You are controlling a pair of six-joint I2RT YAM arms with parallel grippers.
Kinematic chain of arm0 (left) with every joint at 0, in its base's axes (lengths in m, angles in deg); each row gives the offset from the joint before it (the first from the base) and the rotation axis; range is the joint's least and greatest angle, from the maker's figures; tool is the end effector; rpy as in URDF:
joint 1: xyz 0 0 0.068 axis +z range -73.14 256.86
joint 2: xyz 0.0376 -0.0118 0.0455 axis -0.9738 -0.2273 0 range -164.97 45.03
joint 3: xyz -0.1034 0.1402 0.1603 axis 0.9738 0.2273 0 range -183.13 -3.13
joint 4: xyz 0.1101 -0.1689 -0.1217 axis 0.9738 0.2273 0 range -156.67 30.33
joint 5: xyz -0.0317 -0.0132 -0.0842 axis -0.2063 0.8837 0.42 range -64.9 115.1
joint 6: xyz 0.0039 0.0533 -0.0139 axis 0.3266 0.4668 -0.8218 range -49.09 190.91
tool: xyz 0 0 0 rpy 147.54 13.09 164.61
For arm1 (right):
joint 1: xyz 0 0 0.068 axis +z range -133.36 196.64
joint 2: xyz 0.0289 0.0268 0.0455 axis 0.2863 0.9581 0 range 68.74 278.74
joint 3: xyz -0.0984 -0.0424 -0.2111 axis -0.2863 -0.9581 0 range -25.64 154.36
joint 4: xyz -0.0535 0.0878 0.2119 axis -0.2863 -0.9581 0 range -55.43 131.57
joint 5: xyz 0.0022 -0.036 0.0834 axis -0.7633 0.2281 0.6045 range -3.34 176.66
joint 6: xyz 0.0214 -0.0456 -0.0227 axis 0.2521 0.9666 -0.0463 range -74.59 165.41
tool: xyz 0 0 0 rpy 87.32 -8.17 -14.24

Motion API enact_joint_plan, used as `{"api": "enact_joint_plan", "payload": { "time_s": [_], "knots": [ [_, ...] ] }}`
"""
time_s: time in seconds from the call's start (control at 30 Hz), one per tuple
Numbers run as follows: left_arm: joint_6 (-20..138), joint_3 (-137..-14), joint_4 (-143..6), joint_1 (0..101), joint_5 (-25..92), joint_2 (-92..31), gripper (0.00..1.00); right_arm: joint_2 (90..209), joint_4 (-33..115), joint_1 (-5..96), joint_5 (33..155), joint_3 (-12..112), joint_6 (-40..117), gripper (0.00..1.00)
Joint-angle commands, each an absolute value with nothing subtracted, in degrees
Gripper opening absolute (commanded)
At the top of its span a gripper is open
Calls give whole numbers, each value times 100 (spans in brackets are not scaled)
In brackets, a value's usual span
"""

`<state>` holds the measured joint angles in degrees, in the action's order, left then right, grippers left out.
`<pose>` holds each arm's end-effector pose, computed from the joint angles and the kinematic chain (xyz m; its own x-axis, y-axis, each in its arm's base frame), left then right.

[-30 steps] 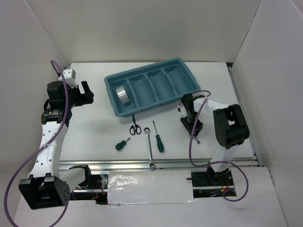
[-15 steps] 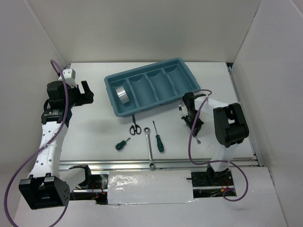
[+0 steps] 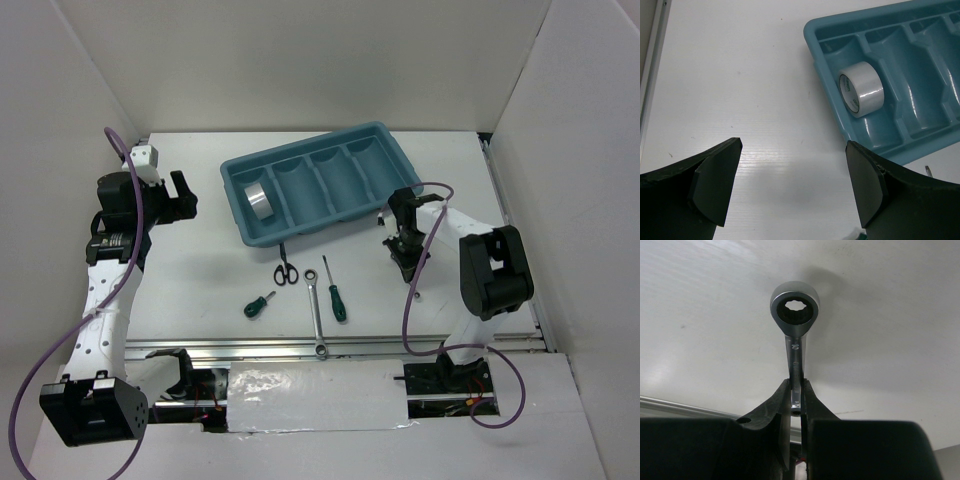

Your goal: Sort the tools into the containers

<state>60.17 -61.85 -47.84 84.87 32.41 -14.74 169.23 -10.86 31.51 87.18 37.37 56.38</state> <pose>0.2273 0.0272 0.3274 -0.3272 -0.2327 -0.9159 -0.0821 0.9725 -0.2178 0.2611 0.0698 0.1402 -0.9000 -0.4358 -0.0032 -0.4358 0.9000 0.0085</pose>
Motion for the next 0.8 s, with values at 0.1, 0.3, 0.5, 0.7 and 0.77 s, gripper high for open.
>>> {"api": "enact_joint_plan", "payload": {
  "time_s": [0.1, 0.3, 0.5, 0.7, 0.77],
  "knots": [
    [5940, -6220, -5041, 8512, 3362, -1412, 99, 16173, -1600, 3289, 9053, 4248, 5605, 0],
    [5914, -6185, -5076, 8512, 3362, -1403, 99, 16120, -1785, 3632, 9343, 4835, 5518, 0],
    [5817, -6097, -5129, 8521, 3310, -1394, 99, 17592, -2302, 4177, 9589, 7913, 5473, 0],
    [5817, -5948, -5146, 8556, 3213, -1298, 99, 18870, -1891, 4607, 9537, 10370, 5306, 0],
    [5782, -5860, -5181, 8574, 3222, -1245, 99, 19248, -1418, 4660, 9615, 10750, 5052, 0]
  ]
}}
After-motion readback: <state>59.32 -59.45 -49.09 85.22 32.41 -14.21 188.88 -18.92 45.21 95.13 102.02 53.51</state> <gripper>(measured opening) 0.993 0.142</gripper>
